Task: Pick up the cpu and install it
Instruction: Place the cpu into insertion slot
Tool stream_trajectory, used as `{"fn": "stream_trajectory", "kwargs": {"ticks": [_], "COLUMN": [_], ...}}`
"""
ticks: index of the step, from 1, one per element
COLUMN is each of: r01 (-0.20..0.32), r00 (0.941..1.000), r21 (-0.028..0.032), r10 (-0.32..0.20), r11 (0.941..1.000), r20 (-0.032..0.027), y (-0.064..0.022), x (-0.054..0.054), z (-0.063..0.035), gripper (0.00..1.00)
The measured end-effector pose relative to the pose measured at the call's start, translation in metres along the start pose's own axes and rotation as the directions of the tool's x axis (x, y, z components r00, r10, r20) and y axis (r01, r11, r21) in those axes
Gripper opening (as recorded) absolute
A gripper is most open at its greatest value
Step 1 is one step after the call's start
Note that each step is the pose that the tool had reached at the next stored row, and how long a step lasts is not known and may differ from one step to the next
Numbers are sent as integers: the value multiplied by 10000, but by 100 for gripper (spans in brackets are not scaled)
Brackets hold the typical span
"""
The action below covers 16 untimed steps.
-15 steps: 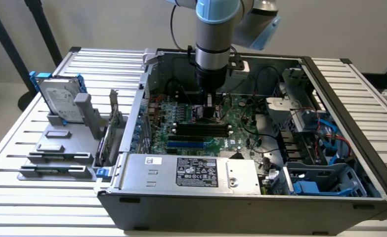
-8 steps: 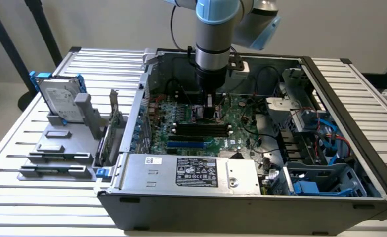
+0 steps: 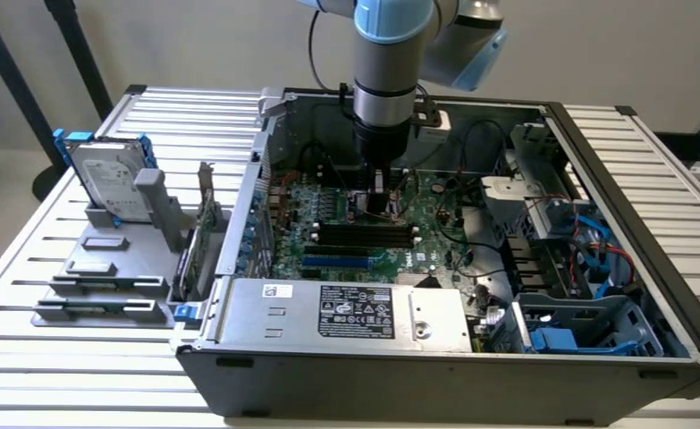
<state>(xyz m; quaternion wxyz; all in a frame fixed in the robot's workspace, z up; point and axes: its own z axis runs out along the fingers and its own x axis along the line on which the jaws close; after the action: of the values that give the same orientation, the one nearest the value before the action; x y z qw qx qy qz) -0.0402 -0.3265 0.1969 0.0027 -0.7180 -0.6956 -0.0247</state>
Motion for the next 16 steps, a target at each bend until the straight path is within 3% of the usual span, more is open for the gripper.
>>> {"fn": "stream_trajectory", "kwargs": {"ticks": [16], "r01": [-41], "r00": [10000], "r21": [36], "r10": [41], "r11": [10000], "r20": [23], "y": [-1], "x": [-1], "z": [16], "gripper": [55]}}
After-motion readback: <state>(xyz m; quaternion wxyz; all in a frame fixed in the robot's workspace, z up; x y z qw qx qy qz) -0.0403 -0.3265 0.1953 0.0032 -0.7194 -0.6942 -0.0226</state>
